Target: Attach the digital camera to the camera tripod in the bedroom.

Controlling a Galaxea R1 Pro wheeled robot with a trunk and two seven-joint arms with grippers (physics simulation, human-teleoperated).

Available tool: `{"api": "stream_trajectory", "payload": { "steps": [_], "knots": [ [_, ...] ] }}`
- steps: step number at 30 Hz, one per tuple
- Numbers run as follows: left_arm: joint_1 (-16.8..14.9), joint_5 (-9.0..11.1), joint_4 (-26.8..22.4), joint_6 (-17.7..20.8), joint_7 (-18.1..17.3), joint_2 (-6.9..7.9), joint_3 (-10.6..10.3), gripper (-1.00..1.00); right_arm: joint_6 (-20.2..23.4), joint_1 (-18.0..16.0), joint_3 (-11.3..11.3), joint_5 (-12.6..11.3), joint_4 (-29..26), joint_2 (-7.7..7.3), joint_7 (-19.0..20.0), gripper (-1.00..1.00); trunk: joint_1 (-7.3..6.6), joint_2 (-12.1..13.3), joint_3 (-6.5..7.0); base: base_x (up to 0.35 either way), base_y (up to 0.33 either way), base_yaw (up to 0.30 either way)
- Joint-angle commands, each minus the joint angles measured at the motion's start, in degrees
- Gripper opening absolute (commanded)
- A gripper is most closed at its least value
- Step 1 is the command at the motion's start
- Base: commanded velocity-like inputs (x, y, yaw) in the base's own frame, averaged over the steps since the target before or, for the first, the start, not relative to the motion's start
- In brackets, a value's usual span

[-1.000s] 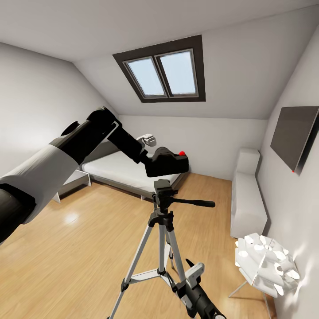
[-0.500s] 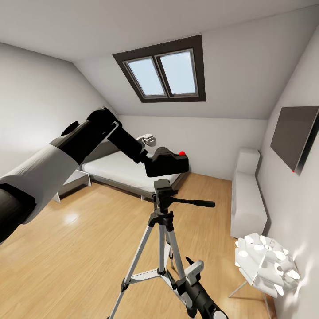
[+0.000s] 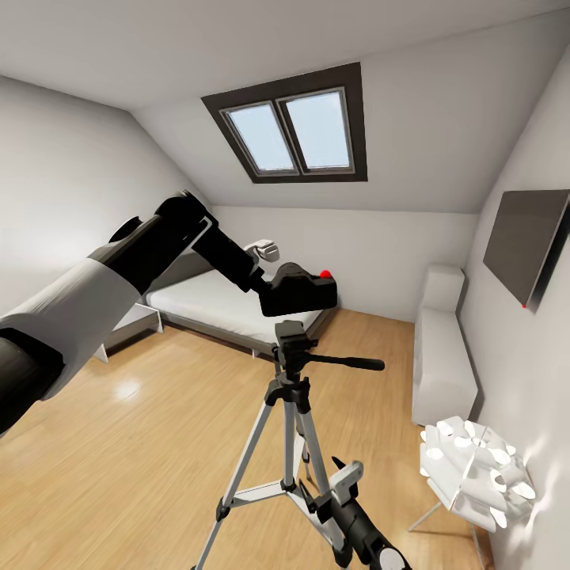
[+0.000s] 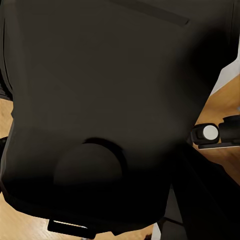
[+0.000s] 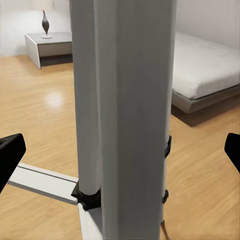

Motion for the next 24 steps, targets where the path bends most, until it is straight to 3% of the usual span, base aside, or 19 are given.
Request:
{"api": "stream_trajectory", "payload": {
  "steps": [1, 24],
  "knots": [
    [0.0, -0.5, -0.1, 0.6, -0.5, 0.05, -0.1, -1.0, -0.2, -0.1, 0.0, -0.2, 0.1, 0.01, 0.2, 1.0, 0.02, 0.0, -0.02, 0.0, 0.0, 0.0],
    [0.0, -0.5, -0.1, 0.6, -0.5, 0.05, -0.1, -1.0, 1.7, -0.7, 0.0, -0.2, 0.1, 0.01, 0.2, 1.0, 0.02, 0.0, -0.02, 0.0, 0.0, 0.0]
  ]
}}
